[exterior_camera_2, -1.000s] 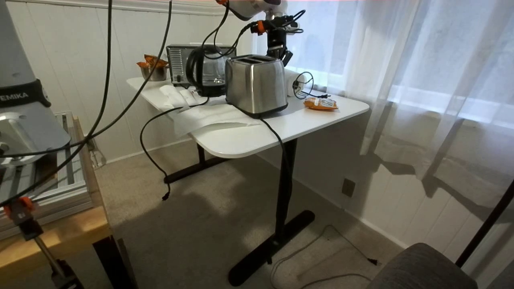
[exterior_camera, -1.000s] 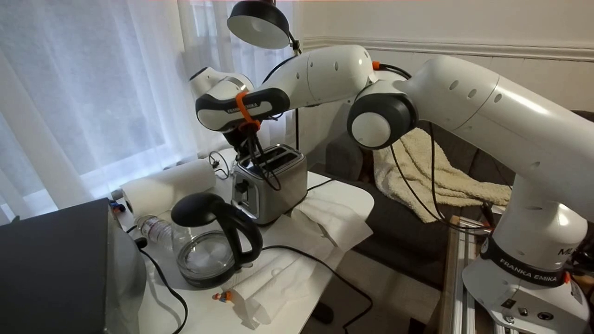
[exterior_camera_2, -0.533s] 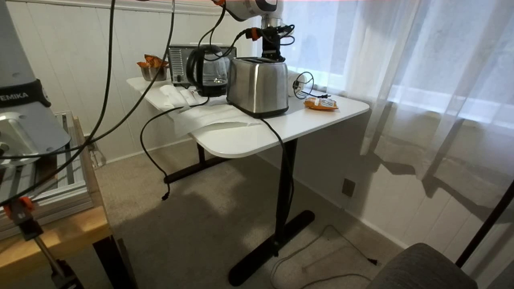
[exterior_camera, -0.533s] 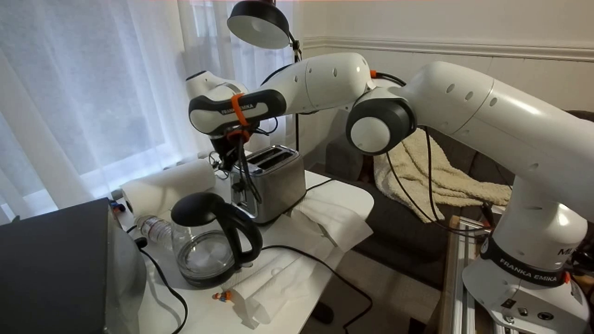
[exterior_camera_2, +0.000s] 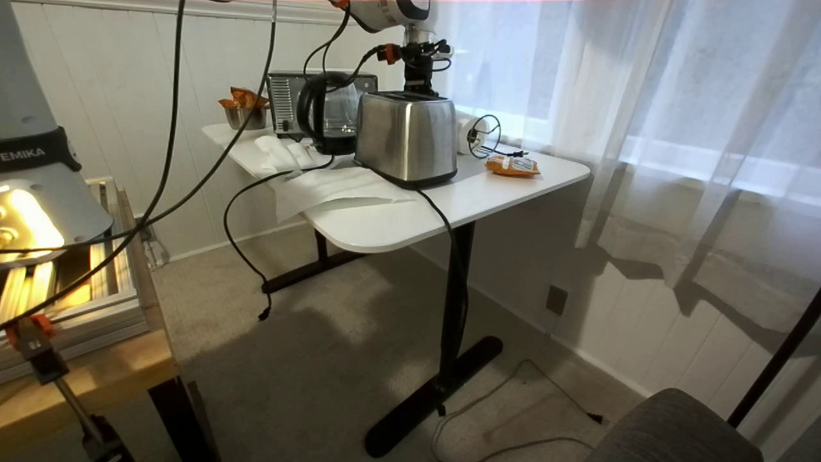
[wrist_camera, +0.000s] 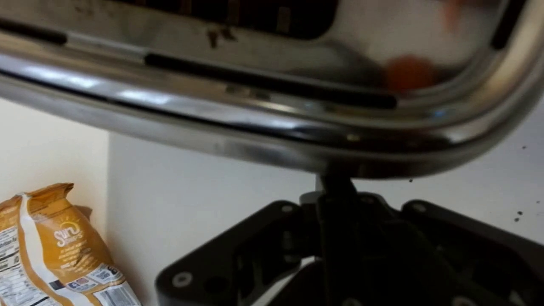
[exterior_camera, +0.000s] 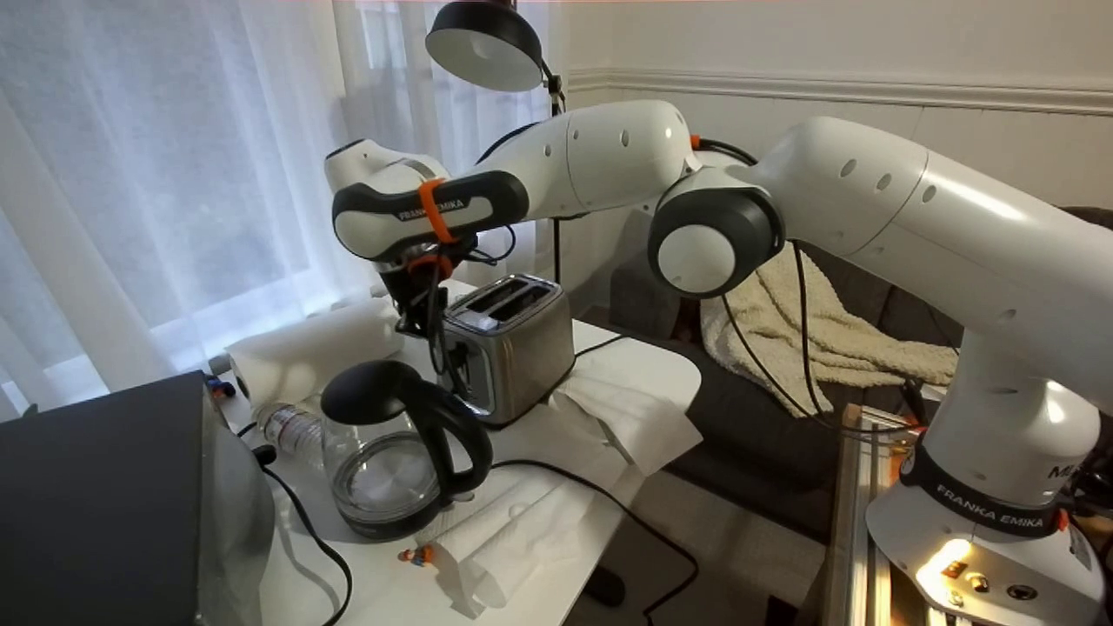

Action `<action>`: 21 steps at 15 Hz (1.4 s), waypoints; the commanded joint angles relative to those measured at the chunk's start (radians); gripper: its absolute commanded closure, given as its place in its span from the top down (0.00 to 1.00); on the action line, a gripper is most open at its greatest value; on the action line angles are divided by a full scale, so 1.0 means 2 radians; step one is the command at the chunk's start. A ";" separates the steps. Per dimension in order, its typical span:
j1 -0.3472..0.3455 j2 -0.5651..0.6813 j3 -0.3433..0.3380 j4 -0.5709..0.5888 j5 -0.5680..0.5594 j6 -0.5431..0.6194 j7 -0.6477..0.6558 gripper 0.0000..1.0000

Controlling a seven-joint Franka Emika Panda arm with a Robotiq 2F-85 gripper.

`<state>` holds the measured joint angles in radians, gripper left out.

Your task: Move the toaster backward

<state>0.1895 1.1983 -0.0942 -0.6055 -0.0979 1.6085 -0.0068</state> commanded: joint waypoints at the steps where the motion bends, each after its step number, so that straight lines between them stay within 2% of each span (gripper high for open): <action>1: 0.009 0.005 -0.001 0.013 -0.001 -0.076 0.000 0.00; 5: 0.011 0.006 -0.004 0.014 -0.009 -0.118 -0.031 0.00; 9: 0.008 0.009 -0.003 0.020 -0.008 -0.126 -0.054 0.00; 16: 0.010 0.006 -0.009 0.018 -0.021 -0.175 -0.123 0.00; 18: 0.011 0.008 -0.012 0.020 -0.025 -0.180 -0.136 0.00; 21: 0.009 0.015 -0.012 0.032 -0.021 -0.149 -0.125 0.00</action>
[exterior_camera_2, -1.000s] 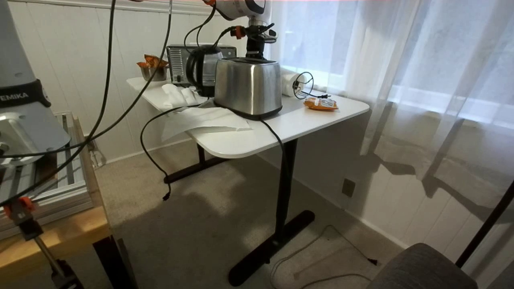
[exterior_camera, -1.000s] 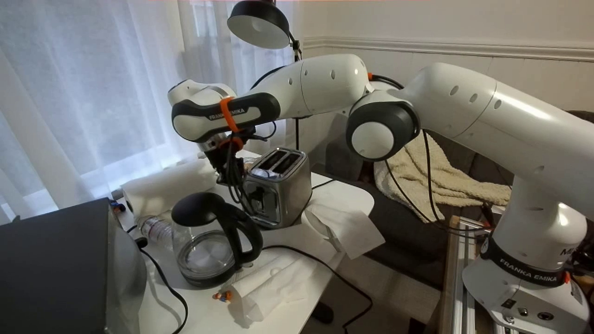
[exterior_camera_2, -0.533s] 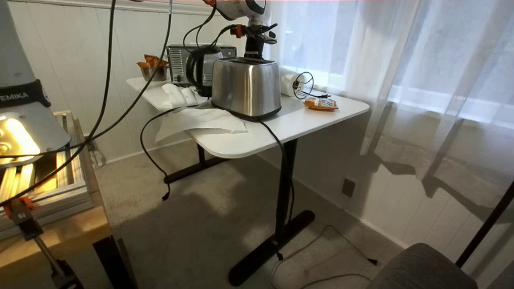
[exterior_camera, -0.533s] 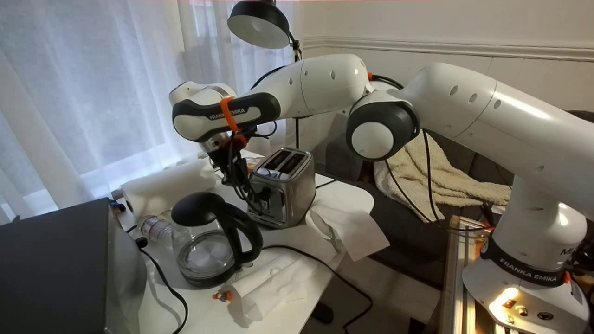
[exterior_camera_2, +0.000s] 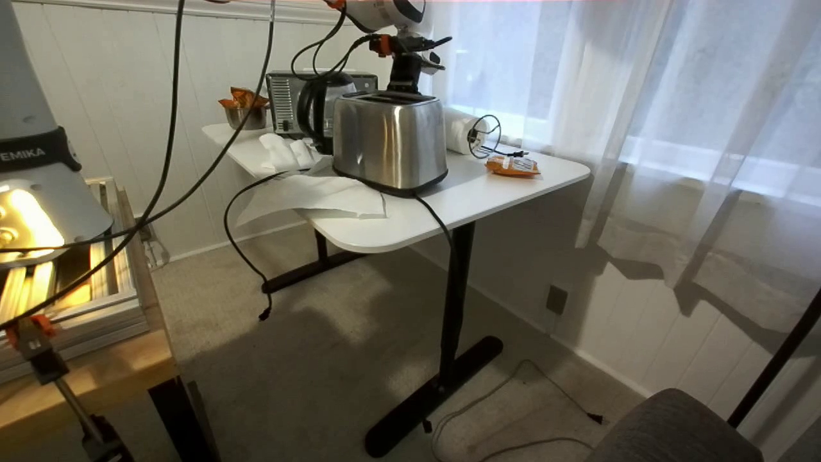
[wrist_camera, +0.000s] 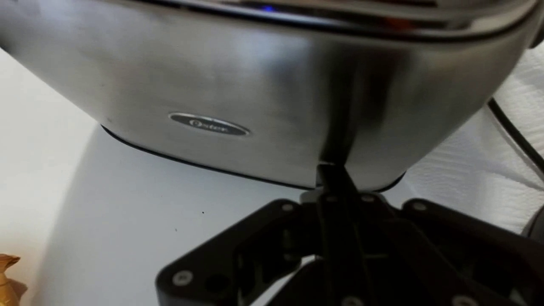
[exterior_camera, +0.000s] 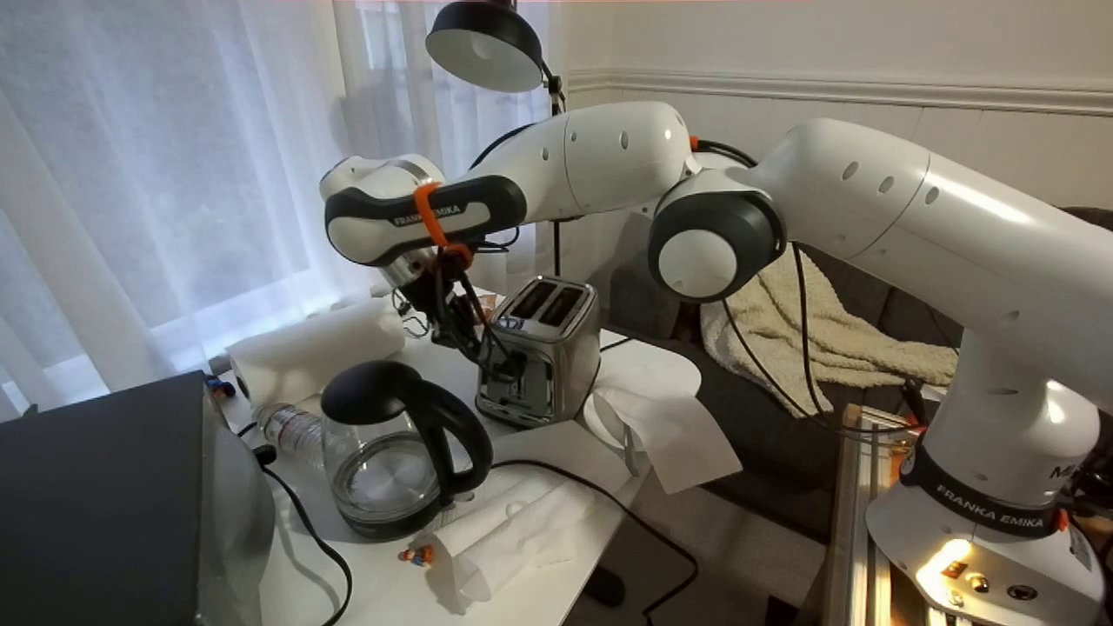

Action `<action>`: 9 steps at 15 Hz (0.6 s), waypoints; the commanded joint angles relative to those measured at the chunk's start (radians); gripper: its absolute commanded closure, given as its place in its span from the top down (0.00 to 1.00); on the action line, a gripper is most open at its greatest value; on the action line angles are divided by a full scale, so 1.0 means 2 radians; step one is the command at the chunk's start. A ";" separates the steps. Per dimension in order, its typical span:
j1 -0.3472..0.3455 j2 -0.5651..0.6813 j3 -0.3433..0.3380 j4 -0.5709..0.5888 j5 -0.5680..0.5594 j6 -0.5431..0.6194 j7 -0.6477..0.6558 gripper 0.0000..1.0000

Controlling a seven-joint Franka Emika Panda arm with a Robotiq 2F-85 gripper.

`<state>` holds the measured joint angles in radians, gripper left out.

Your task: Move the toaster backward

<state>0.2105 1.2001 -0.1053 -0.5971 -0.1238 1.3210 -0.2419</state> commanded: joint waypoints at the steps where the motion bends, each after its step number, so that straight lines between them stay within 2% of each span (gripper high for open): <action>1: -0.003 0.014 -0.005 0.032 -0.003 0.012 0.000 0.00; 9: -0.012 -0.035 0.012 0.067 0.043 0.017 0.079 0.00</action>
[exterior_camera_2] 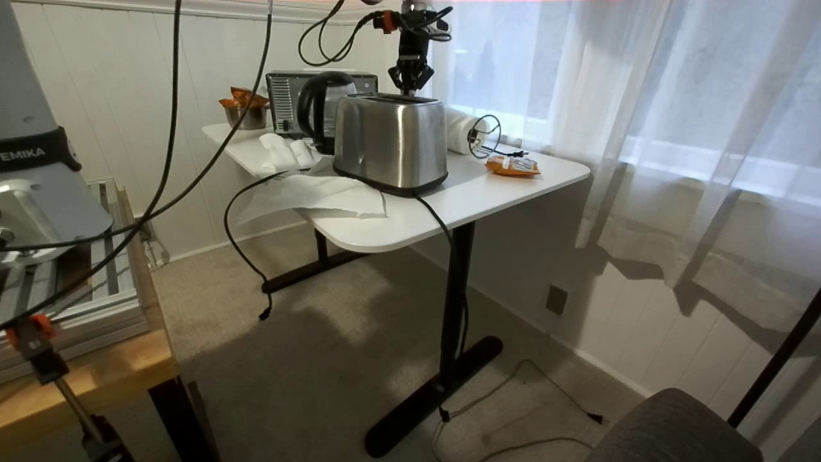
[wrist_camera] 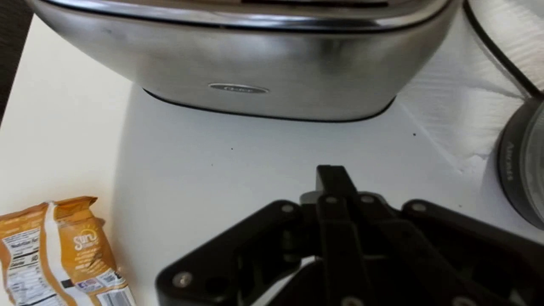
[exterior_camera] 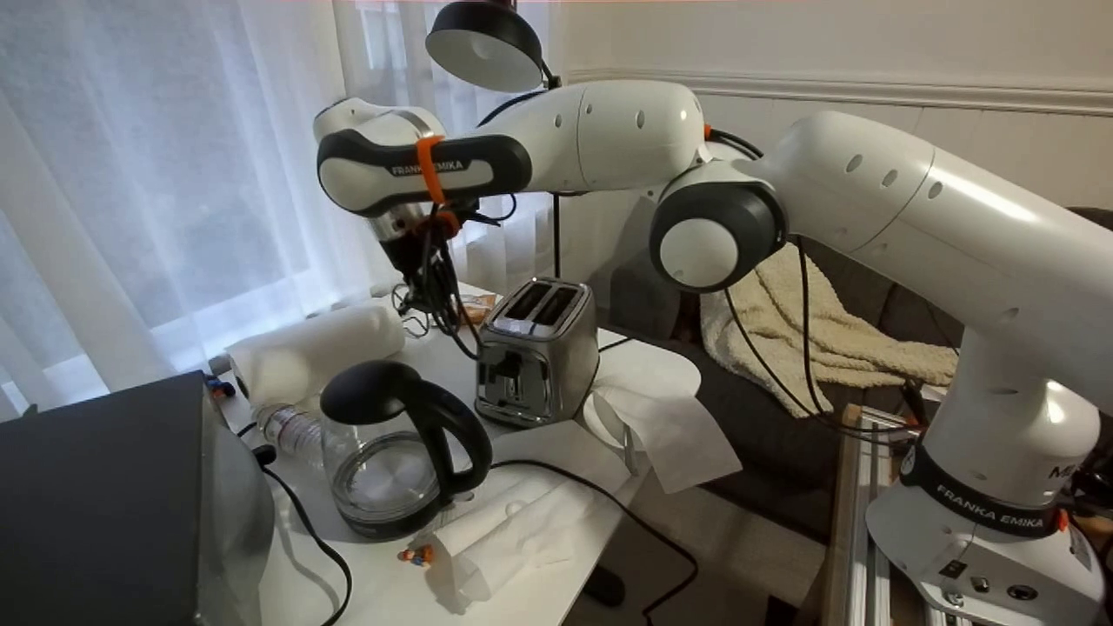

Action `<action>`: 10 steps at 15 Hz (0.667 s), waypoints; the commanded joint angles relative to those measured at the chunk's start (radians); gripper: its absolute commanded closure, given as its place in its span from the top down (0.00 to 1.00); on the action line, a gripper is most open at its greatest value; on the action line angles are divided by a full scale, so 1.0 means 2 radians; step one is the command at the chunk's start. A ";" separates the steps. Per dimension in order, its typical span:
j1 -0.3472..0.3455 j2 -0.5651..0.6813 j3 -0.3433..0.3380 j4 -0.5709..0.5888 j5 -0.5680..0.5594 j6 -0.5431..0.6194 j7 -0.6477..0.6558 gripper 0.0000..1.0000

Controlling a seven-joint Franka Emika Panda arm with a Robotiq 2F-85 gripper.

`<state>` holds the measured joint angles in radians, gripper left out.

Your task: Move the toaster backward

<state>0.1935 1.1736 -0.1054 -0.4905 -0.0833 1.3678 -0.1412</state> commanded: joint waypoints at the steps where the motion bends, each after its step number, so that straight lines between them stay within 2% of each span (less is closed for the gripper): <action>1: -0.009 -0.002 0.030 0.072 0.017 -0.032 0.036 0.00; 3: -0.005 -0.047 0.042 0.030 0.022 -0.008 0.046 0.00; 7: -0.003 -0.082 0.057 0.040 0.020 -0.012 0.038 0.00; 9: -0.003 -0.104 0.066 0.041 0.022 -0.014 0.019 0.27; 10: -0.004 -0.112 0.068 0.042 0.020 -0.010 0.002 0.33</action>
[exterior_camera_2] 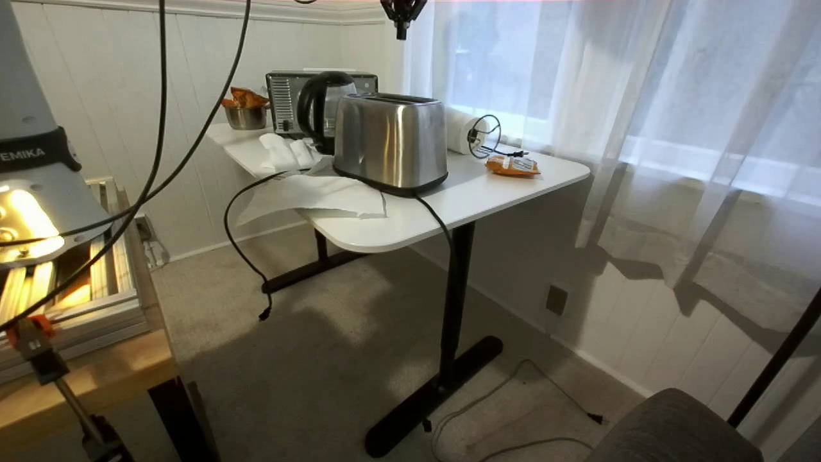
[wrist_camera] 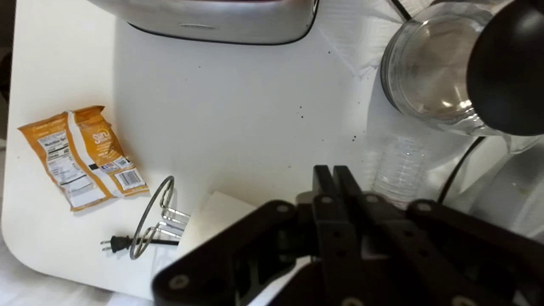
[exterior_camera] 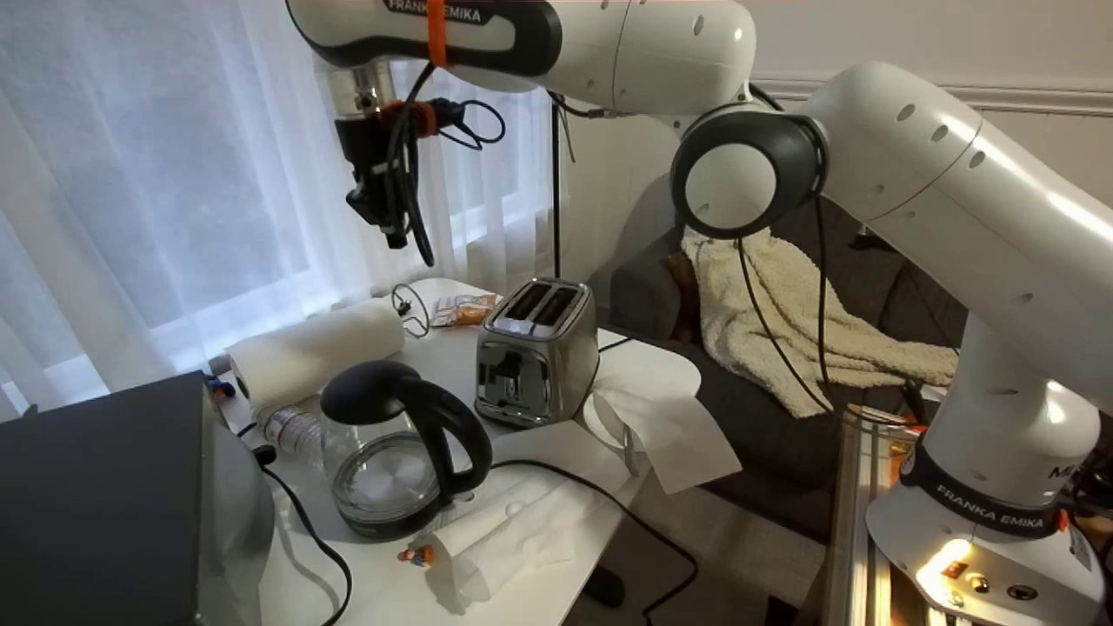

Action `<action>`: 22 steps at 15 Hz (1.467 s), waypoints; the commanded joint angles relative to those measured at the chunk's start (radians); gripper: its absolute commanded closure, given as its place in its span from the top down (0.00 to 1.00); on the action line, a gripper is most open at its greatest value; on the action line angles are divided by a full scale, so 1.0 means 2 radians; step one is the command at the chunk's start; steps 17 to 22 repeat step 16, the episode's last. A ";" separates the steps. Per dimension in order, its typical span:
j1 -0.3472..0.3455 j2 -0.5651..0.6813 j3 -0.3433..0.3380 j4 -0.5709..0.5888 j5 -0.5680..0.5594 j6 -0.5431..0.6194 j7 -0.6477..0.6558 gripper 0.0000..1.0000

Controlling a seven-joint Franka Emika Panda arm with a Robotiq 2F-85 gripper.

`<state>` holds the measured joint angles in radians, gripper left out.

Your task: Move the toaster backward

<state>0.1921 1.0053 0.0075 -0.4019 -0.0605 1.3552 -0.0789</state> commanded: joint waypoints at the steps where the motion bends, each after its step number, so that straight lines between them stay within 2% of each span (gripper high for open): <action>1: -0.002 -0.038 0.015 -0.003 0.006 -0.005 -0.055 0.40; 5: -0.002 -0.063 0.028 -0.007 0.006 -0.002 -0.153 0.68; 9: 0.006 -0.074 0.038 -0.007 0.008 0.009 -0.184 0.96; 11: 0.009 -0.069 0.051 -0.002 0.022 0.037 -0.179 1.00; 12: 0.007 -0.072 0.039 -0.011 0.007 0.025 -0.174 0.92; 13: 0.009 -0.072 0.043 -0.011 0.011 0.033 -0.174 0.98; 14: 0.010 -0.072 0.045 -0.011 0.012 0.036 -0.175 1.00; 22: 0.010 -0.072 0.046 -0.011 0.013 0.036 -0.175 1.00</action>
